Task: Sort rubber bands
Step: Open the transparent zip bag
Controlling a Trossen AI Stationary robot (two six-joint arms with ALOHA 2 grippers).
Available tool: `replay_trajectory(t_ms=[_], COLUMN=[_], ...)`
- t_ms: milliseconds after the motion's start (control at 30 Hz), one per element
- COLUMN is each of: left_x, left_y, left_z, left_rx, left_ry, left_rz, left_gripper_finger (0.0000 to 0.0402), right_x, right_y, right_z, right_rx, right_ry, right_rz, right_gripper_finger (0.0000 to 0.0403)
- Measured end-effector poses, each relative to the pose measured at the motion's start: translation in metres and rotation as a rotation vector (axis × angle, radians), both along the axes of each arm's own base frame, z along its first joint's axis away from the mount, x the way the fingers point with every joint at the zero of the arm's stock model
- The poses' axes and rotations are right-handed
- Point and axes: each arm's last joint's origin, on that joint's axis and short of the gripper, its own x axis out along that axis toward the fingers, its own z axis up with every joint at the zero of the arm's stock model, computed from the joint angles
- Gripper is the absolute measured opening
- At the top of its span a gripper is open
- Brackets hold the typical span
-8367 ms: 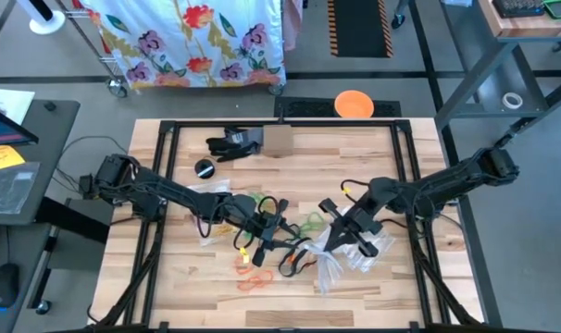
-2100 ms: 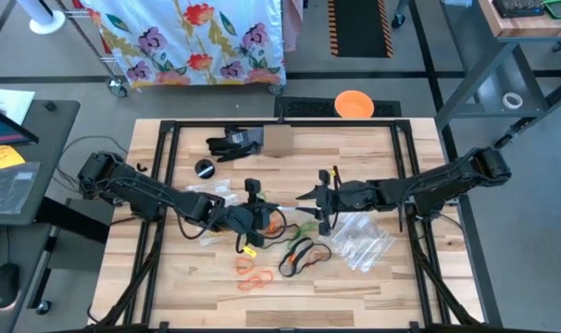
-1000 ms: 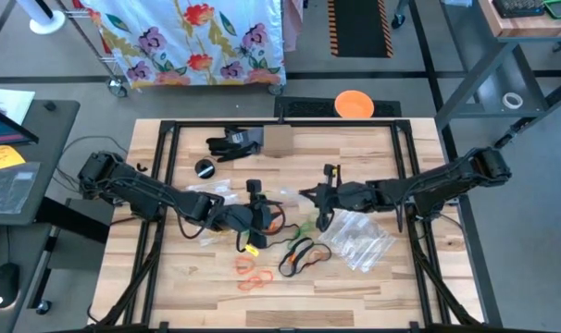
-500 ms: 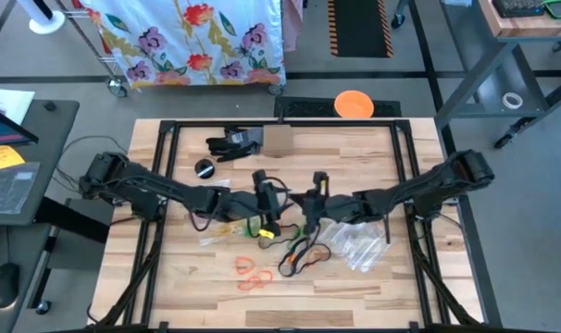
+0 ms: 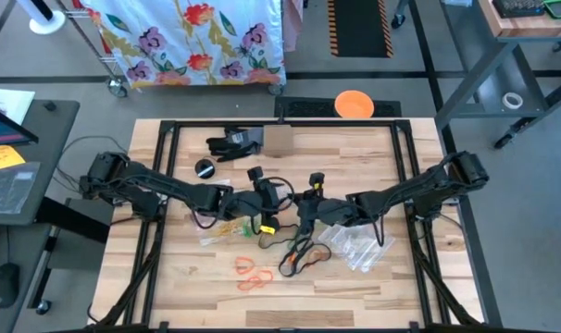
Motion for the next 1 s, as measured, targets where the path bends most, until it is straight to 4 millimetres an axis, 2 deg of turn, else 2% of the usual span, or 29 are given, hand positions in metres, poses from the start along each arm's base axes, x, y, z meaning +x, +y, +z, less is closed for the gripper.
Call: replay_trajectory(t_ms=[367, 533, 733, 1000], left_x=[-0.004, -0.004, -0.001, 0.001], left_y=[0.003, 0.003, -0.004, -0.010], left_z=[-0.004, 0.001, 0.008, 0.015], left_rx=[0.041, 0.009, -0.014, -0.081], left_ry=[0.071, 0.084, 0.074, 0.022], left_rz=[0.048, 0.070, 0.006, 0.003], left_gripper_finger=[0.0165, 0.0117, 0.0015, 0.0006], right_x=[0.000, 0.000, 0.002, 0.000], right_y=[0.001, 0.001, 0.000, -0.006], right_z=[0.000, 0.000, 0.004, 0.006], right_rx=[0.001, 0.005, 0.015, -0.058], right_ry=[0.003, -0.005, -0.044, -0.062], right_rz=[0.004, 0.008, 0.001, -0.157], right_gripper_finger=[0.0000, 0.0000, 0.0001, 0.0041])
